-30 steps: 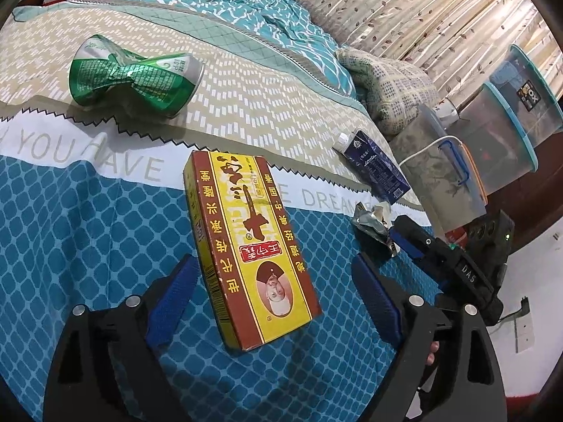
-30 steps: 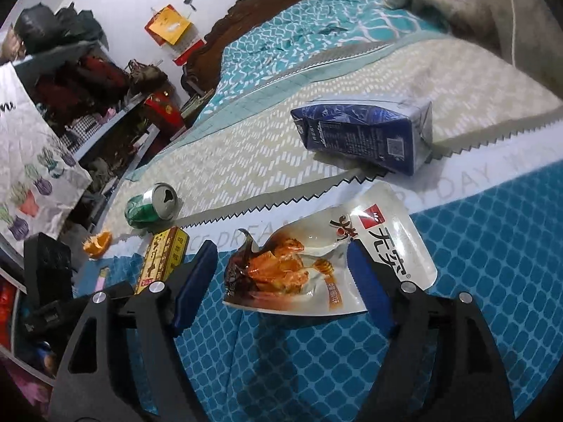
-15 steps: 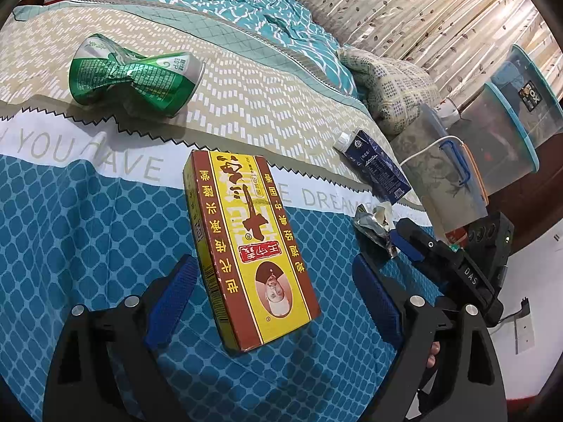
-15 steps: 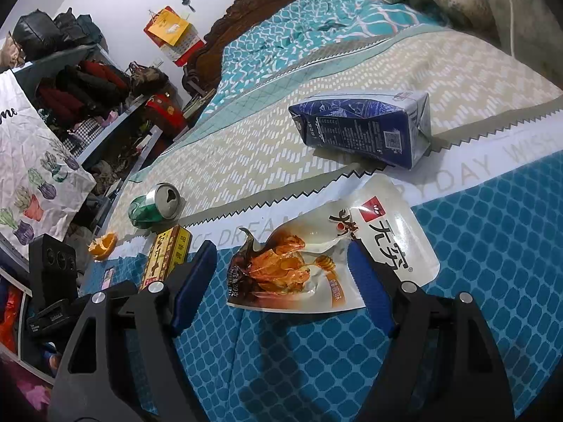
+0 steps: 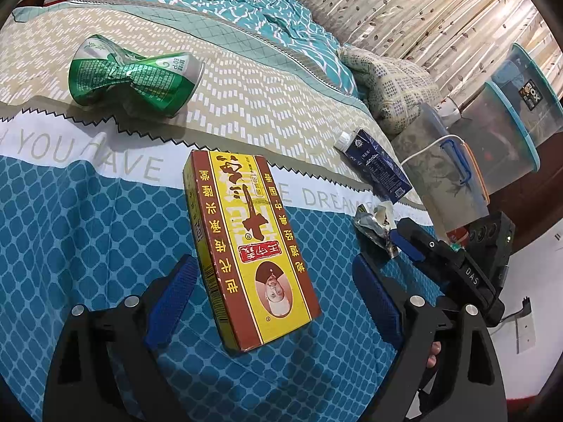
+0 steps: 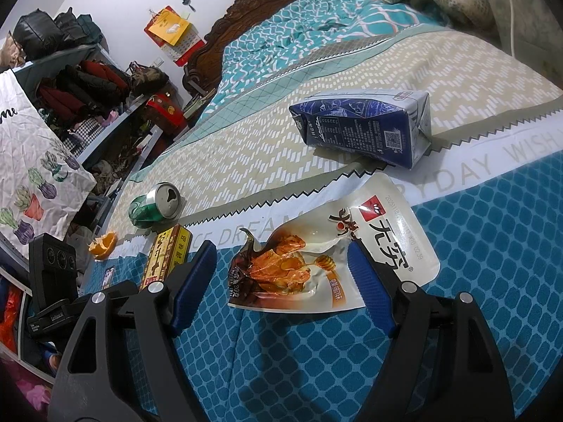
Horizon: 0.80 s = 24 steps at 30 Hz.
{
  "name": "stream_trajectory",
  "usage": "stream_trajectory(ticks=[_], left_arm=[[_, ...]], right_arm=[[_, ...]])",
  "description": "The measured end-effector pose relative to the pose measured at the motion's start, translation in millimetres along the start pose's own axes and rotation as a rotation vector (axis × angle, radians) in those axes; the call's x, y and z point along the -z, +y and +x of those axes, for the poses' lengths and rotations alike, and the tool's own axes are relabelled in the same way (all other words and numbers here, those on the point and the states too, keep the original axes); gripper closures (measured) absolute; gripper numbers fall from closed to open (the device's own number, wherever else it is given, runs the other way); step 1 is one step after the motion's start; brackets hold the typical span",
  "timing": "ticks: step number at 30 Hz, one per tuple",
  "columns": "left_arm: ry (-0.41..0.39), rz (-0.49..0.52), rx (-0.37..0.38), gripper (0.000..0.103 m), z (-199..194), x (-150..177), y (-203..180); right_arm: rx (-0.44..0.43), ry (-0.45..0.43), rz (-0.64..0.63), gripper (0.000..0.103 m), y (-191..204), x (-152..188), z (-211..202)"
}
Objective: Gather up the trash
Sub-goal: 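Grasp the snack pouch with the right gripper and hold it above the bed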
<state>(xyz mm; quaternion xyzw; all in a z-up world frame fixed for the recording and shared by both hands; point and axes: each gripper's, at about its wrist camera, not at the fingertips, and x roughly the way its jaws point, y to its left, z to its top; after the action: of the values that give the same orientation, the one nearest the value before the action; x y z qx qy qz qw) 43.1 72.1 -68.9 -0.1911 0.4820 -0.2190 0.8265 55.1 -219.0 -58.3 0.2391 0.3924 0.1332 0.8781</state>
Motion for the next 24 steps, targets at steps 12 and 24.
stream_trajectory(ticks=[12, 24], left_arm=[[0.000, 0.003, -0.004, 0.017, 1.5, 1.8, -0.1], [-0.001, 0.001, -0.004, 0.017, 1.3, 2.5, -1.1]], right_arm=[[0.001, 0.000, -0.001, 0.026, -0.6, 0.0, -0.3], [0.001, 0.000, 0.000, 0.026, -0.6, 0.1, -0.4]])
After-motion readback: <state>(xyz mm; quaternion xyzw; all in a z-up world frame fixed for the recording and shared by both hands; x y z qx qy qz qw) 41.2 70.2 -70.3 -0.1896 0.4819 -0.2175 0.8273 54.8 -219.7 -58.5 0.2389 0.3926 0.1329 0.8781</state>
